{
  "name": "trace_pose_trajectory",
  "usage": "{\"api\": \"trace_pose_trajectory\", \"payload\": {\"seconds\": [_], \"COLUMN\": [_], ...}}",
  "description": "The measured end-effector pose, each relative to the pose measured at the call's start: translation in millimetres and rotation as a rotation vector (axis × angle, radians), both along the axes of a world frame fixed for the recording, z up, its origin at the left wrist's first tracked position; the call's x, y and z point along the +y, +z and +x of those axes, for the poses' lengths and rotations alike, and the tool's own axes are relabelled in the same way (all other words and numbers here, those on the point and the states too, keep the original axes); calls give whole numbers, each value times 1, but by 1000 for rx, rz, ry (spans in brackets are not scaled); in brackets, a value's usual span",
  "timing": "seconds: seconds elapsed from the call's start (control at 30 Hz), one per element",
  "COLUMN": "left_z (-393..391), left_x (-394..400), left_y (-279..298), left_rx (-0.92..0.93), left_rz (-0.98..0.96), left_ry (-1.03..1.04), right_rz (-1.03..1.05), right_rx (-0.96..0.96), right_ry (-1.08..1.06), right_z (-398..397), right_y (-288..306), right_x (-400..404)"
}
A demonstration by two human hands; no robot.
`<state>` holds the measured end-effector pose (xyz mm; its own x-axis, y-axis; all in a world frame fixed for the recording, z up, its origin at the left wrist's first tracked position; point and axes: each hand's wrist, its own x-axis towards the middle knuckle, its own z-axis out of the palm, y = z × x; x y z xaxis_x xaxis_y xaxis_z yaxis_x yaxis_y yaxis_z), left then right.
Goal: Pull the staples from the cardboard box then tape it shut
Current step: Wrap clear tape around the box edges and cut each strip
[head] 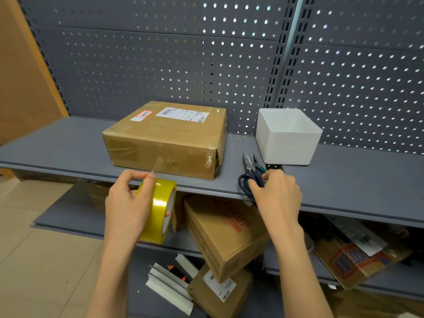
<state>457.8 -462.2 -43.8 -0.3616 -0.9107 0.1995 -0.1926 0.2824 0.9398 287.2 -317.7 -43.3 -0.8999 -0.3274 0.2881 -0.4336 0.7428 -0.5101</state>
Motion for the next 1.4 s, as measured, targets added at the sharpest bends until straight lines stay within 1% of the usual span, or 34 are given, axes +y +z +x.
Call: {"api": "trace_pose_trajectory", "payload": {"seconds": [0.13,0.3,0.43,0.6,0.7,0.83,0.93,1.03,1.13,1.27,1.4], "left_z": [4,10,19,34,41,45,46,45,40,35,31], "left_x": [-5,-13,-23,-49,-74,-114,-147,-174,-193,-215,-227], "left_y": [-3,-1,8,18,21,21,16,9,4,-6,-14], "left_rx": [3,-8,-26,-83,-159,-364,-510,-592,-672,-787,-794], "left_rz": [-93,-225,-276,-397,-499,-684,-826,-912,-975,-995,-1040], "left_ry": [30,121,160,206,261,347,359,339,257,191,162], "right_rz": [2,22,-35,-117,-151,-165,-198,-216,-236,-261,-256], "right_rx": [4,53,108,163,205,234,249,247,233,232,230], "right_ry": [-9,15,31,96,144,182,204,215,233,264,286], "right_z": [-1,-4,-5,-4,-3,-1,-1,-3,-4,-6,-10], "right_y": [-2,-1,4,12,16,23,27,28,27,24,21], "right_x": [-4,-5,-12,-26,-37,-50,-59,-67,-72,-76,-77]}}
